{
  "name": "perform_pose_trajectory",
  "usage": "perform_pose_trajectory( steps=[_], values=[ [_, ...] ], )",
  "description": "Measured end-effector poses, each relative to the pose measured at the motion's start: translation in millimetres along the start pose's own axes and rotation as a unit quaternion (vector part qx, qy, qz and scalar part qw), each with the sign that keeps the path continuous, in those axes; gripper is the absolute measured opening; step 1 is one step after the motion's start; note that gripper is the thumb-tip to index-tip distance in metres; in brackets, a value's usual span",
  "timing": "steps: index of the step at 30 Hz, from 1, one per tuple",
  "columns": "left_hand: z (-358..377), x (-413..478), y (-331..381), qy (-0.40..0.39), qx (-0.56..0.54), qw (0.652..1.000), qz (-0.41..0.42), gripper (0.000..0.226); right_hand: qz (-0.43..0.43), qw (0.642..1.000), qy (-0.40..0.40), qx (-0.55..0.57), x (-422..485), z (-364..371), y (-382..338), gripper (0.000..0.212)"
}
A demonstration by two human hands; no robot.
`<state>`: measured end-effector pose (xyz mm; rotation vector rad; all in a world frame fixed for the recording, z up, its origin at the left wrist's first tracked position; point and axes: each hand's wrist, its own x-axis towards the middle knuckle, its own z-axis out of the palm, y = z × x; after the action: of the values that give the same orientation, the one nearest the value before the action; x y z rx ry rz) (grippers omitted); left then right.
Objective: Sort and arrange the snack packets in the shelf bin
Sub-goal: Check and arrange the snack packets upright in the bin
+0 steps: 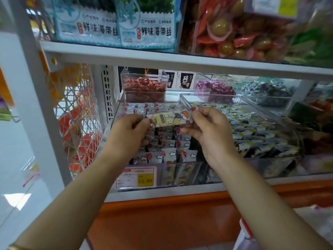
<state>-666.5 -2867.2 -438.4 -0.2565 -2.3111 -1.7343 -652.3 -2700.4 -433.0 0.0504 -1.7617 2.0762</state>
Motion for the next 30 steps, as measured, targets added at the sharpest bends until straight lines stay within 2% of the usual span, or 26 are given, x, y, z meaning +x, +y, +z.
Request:
perform_pose_trajectory(
  steps=[3, 6, 9, 13, 15, 18, 20, 26, 30],
  values=[
    [0, -1, 0, -0.014, -0.113, 0.993, -0.043, 0.018, 0.041, 0.994, -0.009, 0.101, -6, -7, -1, 0.015],
    [0, 0, 0, -0.033, -0.236, 0.967, -0.085, 0.021, 0.086, 0.981, -0.029, 0.172, -9, -15, -2, 0.012],
    [0, 0, 1, -0.054, -0.305, 0.945, -0.103, 0.024, 0.106, 0.972, -0.038, 0.208, -10, -19, -4, 0.017],
    [-1, 0, 2, -0.058, -0.367, 0.919, -0.129, 0.021, 0.109, 0.968, -0.029, 0.222, -11, -18, -3, 0.015],
    [-1, 0, 3, -0.053, -0.376, 0.915, -0.136, 0.020, 0.109, 0.969, -0.022, 0.221, -11, -17, -2, 0.015],
    [-2, -1, 1, -0.037, -0.299, 0.948, -0.108, 0.027, 0.106, 0.969, -0.017, 0.223, -11, -16, -2, 0.016],
    [-3, -2, 1, -0.024, -0.275, 0.956, -0.103, 0.030, 0.106, 0.968, -0.012, 0.227, -11, -16, -2, 0.016],
    [-5, -2, 3, -0.051, -0.371, 0.913, -0.160, 0.020, 0.110, 0.962, 0.008, 0.249, -10, -16, -4, 0.017],
    [-4, -2, 4, -0.080, -0.397, 0.903, -0.140, 0.013, 0.104, 0.965, 0.021, 0.238, -10, -16, -4, 0.018]
  ],
)
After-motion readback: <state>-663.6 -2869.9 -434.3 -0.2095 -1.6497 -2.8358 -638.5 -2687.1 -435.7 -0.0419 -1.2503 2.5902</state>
